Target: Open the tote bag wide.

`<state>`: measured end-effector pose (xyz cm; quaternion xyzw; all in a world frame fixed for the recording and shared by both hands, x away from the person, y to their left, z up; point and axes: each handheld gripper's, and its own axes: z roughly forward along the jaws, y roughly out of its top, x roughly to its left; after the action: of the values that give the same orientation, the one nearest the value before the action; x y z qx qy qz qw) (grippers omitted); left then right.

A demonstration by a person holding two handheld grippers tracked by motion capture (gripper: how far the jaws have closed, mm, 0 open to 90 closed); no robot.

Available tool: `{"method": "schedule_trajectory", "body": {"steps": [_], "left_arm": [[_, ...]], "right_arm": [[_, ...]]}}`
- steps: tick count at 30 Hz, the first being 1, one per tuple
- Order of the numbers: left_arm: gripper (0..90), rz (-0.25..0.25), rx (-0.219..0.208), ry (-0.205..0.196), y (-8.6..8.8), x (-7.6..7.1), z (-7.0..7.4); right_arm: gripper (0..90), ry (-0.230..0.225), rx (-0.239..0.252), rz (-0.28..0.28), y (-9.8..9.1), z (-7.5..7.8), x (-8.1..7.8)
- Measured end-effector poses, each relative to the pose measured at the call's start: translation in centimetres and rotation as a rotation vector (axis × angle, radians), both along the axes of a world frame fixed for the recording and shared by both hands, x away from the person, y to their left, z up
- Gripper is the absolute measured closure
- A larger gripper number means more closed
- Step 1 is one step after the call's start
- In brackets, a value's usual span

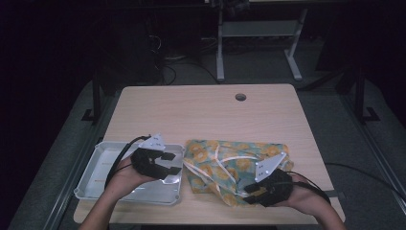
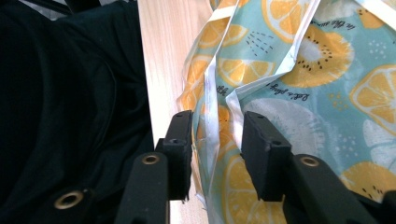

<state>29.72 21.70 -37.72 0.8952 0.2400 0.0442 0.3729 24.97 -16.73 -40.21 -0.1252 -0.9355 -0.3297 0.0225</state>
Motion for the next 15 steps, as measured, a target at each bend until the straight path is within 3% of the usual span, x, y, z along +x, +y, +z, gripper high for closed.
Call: {"method": "schedule_trajectory", "body": {"steps": [9, 15], "left_arm": [[42.6, 0.052, 0.020, 0.048, 2.2, -0.6, -2.1], [40.0, 0.046, 0.023, 0.054, 1.7, -0.5, -2.7]], "right_arm": [[86.9, -0.013, -0.020, 0.003, 0.0, -0.1, 0.1], [88.4, -0.032, 0.012, -0.013, -0.5, 0.7, 0.2]]}}
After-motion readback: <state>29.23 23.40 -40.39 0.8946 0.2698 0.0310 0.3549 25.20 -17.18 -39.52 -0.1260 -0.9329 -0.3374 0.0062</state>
